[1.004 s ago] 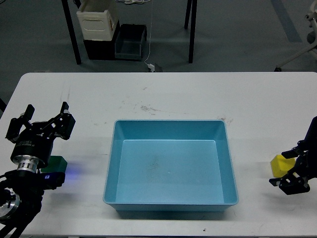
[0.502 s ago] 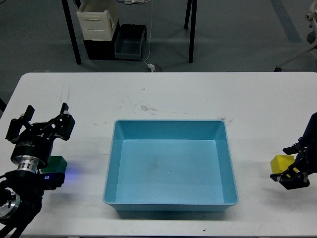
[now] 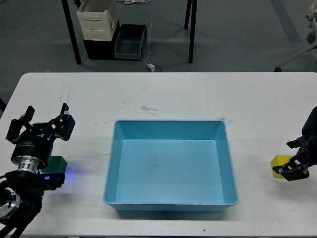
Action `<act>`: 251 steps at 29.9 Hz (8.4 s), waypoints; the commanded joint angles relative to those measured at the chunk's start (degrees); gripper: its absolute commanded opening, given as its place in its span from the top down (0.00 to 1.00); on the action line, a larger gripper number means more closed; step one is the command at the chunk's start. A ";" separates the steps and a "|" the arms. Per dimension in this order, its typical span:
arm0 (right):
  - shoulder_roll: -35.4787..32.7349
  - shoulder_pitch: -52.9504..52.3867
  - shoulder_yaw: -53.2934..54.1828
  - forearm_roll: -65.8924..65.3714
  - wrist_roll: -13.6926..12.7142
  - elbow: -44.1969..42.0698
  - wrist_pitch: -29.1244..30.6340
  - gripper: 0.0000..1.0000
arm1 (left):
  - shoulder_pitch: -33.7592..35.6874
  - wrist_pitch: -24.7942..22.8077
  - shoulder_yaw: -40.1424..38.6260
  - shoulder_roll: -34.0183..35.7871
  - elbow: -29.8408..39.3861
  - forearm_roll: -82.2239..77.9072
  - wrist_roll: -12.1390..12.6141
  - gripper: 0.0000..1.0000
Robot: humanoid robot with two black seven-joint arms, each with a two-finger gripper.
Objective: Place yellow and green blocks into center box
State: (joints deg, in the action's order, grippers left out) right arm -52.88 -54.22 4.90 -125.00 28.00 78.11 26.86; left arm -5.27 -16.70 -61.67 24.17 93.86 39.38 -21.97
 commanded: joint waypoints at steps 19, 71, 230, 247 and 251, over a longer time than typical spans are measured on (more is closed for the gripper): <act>0.59 -0.98 -3.67 0.00 0.00 -0.15 -0.84 0.02 | -0.18 0.00 -0.12 0.00 0.01 0.00 0.00 0.00; 1.71 -22.24 3.11 0.00 0.00 16.19 -7.79 0.94 | -0.36 0.88 -1.70 0.09 0.01 0.09 -1.50 0.00; 47.87 70.56 96.44 88.09 -7.88 7.68 -6.20 0.00 | 40.25 -11.30 41.45 40.53 -13.00 -164.38 -6.03 0.00; 47.87 70.92 96.88 88.09 -7.88 7.24 -6.38 0.00 | 39.72 -11.30 41.54 36.30 -15.90 -162.77 -6.03 0.00; 47.87 70.92 96.96 88.09 -7.88 7.24 -6.38 0.00 | 39.63 -11.30 42.15 35.42 -15.90 -162.78 -6.03 0.02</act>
State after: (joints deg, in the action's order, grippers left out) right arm -5.01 16.72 101.79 -36.91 20.13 85.34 20.48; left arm 34.37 -28.00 -20.10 60.03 77.95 -123.32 -28.00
